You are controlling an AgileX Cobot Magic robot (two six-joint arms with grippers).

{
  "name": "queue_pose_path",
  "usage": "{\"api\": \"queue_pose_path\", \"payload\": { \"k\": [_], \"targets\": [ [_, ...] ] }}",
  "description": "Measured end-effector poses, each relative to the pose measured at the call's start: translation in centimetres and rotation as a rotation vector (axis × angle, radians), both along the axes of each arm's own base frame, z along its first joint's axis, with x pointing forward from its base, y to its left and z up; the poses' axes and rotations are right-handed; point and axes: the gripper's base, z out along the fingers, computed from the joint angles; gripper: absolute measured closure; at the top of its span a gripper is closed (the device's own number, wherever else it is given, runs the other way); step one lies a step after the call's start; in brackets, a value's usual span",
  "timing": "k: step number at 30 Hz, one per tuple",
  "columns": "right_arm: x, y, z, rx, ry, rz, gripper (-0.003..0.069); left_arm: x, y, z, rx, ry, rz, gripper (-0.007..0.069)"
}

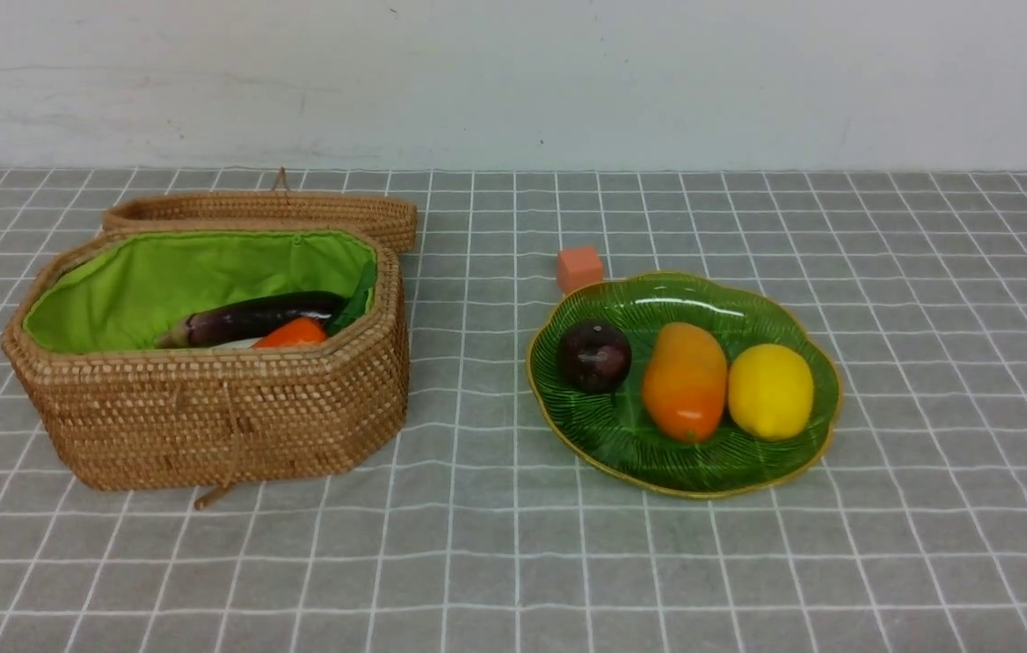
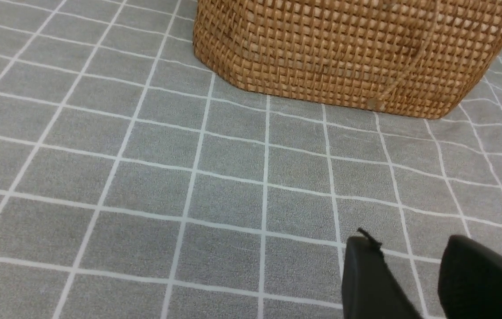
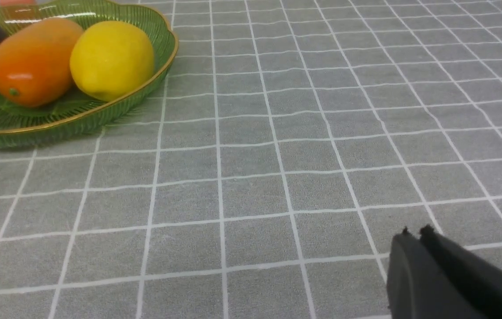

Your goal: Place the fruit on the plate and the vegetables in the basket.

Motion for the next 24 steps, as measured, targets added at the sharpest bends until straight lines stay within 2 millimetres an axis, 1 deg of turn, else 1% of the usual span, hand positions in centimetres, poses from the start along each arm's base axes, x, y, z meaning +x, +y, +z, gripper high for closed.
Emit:
{"api": "queue_pose_path", "payload": {
  "k": [24],
  "targets": [
    [0.00,0.00,0.01,0.000,-0.001,0.000,0.0624,0.00,0.00,0.00,0.000,0.000,0.000,0.0386]
  ]
}}
